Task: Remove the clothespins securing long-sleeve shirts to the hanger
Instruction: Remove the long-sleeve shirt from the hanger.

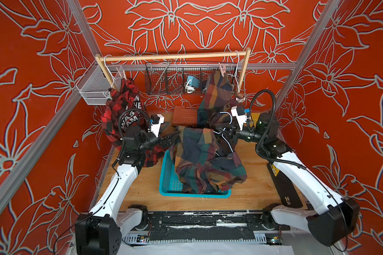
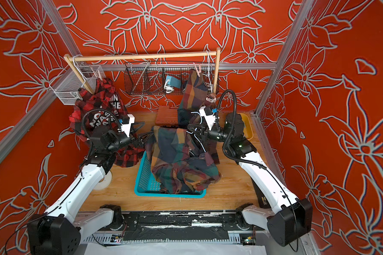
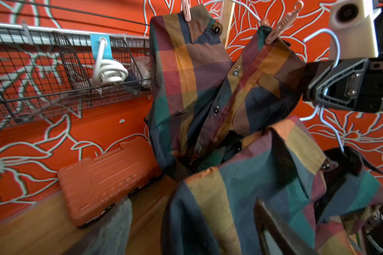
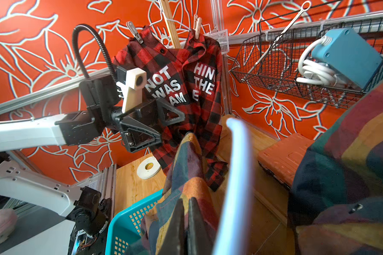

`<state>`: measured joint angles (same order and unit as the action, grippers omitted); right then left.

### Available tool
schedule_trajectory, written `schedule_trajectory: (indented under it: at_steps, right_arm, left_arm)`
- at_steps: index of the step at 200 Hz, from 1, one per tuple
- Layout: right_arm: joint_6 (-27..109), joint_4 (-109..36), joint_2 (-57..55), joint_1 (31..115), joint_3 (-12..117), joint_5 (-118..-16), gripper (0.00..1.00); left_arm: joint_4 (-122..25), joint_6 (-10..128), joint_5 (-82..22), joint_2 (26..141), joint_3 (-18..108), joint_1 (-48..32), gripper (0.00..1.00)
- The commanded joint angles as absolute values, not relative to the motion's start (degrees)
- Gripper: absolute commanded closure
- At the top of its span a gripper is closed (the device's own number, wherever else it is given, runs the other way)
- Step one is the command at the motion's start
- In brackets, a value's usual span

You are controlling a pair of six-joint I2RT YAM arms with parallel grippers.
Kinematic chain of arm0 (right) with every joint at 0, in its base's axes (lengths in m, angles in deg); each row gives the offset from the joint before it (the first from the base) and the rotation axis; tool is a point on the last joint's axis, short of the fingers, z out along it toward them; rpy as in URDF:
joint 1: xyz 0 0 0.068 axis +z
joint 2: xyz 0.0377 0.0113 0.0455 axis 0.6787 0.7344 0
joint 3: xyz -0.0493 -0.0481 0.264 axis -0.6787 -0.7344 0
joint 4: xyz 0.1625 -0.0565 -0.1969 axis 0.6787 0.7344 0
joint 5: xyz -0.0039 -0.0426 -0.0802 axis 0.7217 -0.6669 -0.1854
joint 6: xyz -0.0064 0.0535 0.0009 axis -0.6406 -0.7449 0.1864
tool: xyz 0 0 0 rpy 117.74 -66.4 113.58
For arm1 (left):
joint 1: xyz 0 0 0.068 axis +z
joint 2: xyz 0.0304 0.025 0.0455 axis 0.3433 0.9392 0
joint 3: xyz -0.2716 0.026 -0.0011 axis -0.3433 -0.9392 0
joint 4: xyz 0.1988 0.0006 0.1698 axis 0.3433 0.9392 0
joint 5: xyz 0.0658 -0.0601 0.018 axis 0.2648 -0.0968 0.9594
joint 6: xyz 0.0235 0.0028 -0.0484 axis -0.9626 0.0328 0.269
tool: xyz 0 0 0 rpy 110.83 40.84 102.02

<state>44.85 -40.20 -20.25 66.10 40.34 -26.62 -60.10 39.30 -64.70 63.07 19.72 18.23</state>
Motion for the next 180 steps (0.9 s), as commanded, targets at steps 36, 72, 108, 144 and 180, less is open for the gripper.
schedule_trajectory:
  at_steps: [36, 72, 108, 144, 180]
  right_arm:
    - [45.67, -43.07, -23.13, 63.77, 40.45, -20.19, 1.0]
    - [45.03, -43.51, -23.39, 61.9, 41.06, -19.03, 1.0]
    - [43.7, -45.27, -23.78, 61.38, 40.82, -17.72, 1.0]
    - [42.88, -46.53, -24.21, 61.38, 40.44, -16.47, 1.0]
    - [41.63, -47.73, -23.84, 61.38, 40.36, -15.02, 1.0]
  left_arm:
    - [-57.98, 36.17, -77.33, 64.49, 20.31, 18.77, 0.2]
    - [-56.24, 34.73, -78.8, 64.14, 19.96, 18.81, 0.27]
    - [-57.75, 36.22, -81.23, 64.96, 19.59, 18.68, 0.47]
    - [-60.09, 38.1, -81.26, 66.23, 19.4, 18.43, 0.49]
    - [-61.47, 39.1, -80.09, 66.88, 19.83, 18.14, 0.47]
